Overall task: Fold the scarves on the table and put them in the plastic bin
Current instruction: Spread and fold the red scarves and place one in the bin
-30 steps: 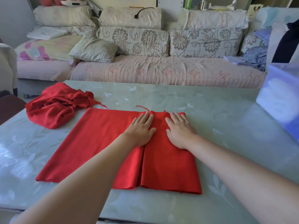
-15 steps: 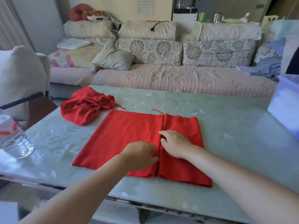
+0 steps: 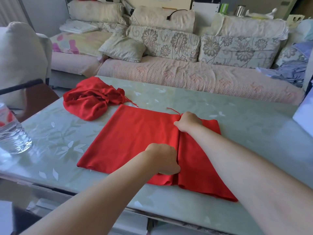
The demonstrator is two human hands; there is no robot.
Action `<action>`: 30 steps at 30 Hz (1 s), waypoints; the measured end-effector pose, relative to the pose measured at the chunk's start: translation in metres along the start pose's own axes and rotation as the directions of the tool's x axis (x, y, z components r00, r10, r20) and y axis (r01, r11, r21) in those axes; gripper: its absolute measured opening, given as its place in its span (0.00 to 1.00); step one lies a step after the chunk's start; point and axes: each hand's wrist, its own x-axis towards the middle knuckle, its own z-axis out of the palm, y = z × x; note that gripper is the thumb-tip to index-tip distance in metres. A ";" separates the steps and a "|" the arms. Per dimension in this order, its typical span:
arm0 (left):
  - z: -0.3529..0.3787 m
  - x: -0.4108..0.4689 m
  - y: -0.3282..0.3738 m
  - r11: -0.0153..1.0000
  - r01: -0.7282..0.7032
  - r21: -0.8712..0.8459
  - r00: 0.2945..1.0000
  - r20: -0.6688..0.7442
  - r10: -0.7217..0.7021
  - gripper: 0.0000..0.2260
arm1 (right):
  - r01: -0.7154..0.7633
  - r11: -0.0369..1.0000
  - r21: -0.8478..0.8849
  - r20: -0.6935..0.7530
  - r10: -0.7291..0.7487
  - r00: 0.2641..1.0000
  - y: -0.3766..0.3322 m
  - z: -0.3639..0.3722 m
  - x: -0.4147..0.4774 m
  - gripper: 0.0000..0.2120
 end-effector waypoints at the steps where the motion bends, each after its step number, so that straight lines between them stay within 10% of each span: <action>1: -0.003 0.001 -0.002 0.999 0.003 -0.033 1.000 0.005 -0.002 0.14 | -0.030 0.999 0.027 -0.007 0.031 1.000 -0.002 0.003 0.004 0.19; 10: 0.005 0.002 -0.010 0.983 -0.101 -0.154 0.994 0.014 0.104 0.14 | 0.040 0.999 0.024 -0.120 -0.036 0.992 0.004 0.019 0.007 0.13; 14: 0.005 0.010 -0.010 0.980 -0.127 -0.152 0.954 -0.291 0.079 0.12 | 0.269 0.963 -0.015 -0.309 -0.260 0.915 0.017 0.019 -0.015 0.18; 20: 0.014 0.017 -0.004 0.983 -0.170 -0.067 0.976 -0.146 0.159 0.07 | 0.474 0.879 -0.044 0.087 -0.470 0.879 0.065 0.021 -0.046 0.30; 25: -0.009 0.021 0.014 0.983 -0.126 0.130 0.953 -0.260 0.157 0.11 | 0.510 0.860 -0.008 -0.039 -0.510 0.859 0.104 0.007 -0.052 0.23; 30: -0.007 0.037 0.050 0.894 -0.447 -0.004 0.815 -0.412 0.406 0.11 | 0.428 0.904 -0.014 -0.263 -0.416 0.871 0.143 -0.023 -0.023 0.17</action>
